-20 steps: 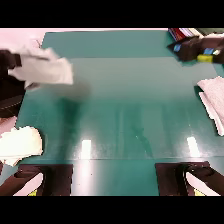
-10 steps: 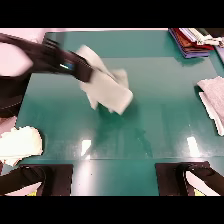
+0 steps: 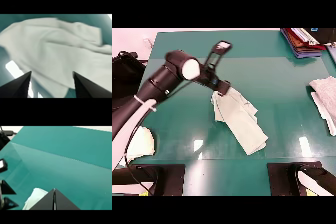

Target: Fold the shirts.

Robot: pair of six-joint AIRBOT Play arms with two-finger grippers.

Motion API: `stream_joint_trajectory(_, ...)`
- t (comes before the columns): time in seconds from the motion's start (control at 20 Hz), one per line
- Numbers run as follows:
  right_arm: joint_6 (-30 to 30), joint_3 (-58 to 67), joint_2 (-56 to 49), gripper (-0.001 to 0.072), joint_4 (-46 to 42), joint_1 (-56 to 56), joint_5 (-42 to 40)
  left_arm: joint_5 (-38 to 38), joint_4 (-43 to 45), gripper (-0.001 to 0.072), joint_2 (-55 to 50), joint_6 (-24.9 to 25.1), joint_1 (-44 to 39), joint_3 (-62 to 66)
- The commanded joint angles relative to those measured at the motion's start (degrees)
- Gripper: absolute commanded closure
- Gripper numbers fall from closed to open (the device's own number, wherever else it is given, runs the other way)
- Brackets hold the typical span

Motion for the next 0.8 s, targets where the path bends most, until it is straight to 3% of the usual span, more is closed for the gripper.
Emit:
stream_joint_trajectory(0.0,0.0,0.0,-0.2,0.0698,0.0,0.0,0.9,-0.8,-14.5,0.0101,-0.7,1.4,10.5,-6.5)
stream_joint_trajectory(0.2,0.0,0.0,-0.1,0.0697,0.0,0.0,0.9,6.4,-23.6,0.0101,-1.0,4.1,12.3,-21.6)
stream_joint_trajectory(0.35,0.0,0.0,-0.1,0.0698,0.0,0.0,0.9,12.2,-33.1,0.0102,-2.5,9.6,12.0,-28.0)
stream_joint_trajectory(0.55,0.0,0.0,-0.1,0.0698,0.0,0.0,1.0,14.9,-33.1,0.011,-4.5,12.0,8.2,-28.6)
stream_joint_trajectory(0.6,0.0,0.0,-0.1,0.0697,0.0,0.0,1.2,15.0,-32.0,0.0255,-4.6,11.8,7.8,-28.6)
stream_joint_trajectory(0.7,0.0,0.0,-0.1,0.0697,-0.7,-0.1,2.8,13.6,-30.8,0.0675,-4.5,11.9,8.5,-28.5)
stream_joint_trajectory(0.75,0.1,-0.1,-0.1,0.0698,-1.7,0.0,4.3,11.9,-30.3,0.0679,-4.5,11.8,9.6,-28.0)
